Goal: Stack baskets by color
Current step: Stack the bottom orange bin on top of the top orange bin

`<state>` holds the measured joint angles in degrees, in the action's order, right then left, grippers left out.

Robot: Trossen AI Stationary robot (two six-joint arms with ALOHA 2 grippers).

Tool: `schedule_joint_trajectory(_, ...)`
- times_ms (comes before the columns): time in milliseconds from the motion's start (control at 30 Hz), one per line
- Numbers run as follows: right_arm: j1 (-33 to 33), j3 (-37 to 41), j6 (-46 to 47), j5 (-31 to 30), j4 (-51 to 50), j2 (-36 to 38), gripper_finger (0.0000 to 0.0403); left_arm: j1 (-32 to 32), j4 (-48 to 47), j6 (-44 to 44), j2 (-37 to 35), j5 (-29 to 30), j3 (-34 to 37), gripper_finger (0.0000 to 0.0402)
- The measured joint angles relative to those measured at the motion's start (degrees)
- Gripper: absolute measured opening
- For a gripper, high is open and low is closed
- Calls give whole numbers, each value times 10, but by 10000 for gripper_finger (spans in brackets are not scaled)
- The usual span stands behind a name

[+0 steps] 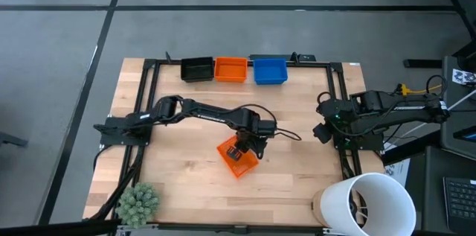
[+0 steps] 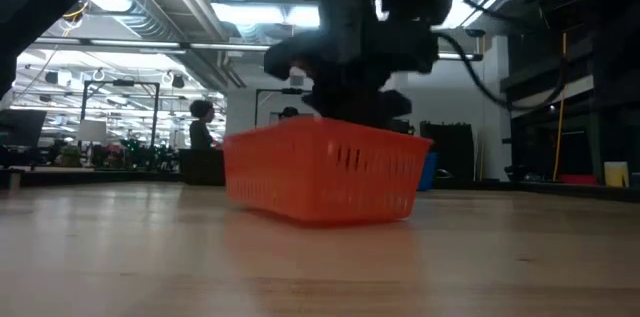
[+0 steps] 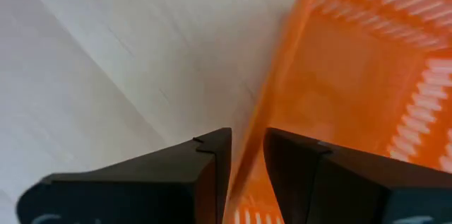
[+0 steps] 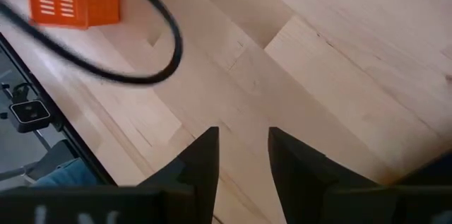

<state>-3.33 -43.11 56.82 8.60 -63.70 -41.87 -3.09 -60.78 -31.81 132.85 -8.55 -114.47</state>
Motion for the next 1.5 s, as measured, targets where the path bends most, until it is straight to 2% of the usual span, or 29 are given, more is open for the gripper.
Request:
schedule_joint_trajectory(167,0,0,-1,0,0,0,122,1,7,3,17,0,1,73)
schedule_joint_trajectory(300,0,0,-1,0,0,0,122,7,2,14,13,-1,0,18)
schedule_joint_trajectory(367,0,0,-2,-1,0,0,122,11,-4,40,13,-5,0,6)
schedule_joint_trajectory(533,0,0,-4,-16,0,0,122,26,-29,94,-2,-25,-1,1)
schedule_joint_trajectory(733,0,0,-4,-17,1,0,122,62,-91,118,-59,-19,-62,0)
schedule_joint_trajectory(833,0,0,-5,-19,4,0,122,99,-98,127,-78,-16,-110,0)
schedule_joint_trajectory(1000,0,0,-4,-70,10,0,122,183,-109,147,-84,14,-201,0)
schedule_joint_trajectory(1100,0,0,-1,-88,16,0,122,242,-64,127,-91,9,-199,0)
schedule_joint_trajectory(1333,1,0,23,-118,61,-2,122,385,-64,88,-92,9,-197,0)
schedule_joint_trajectory(1500,2,0,31,-160,107,-2,122,457,-10,8,-92,9,-197,0)
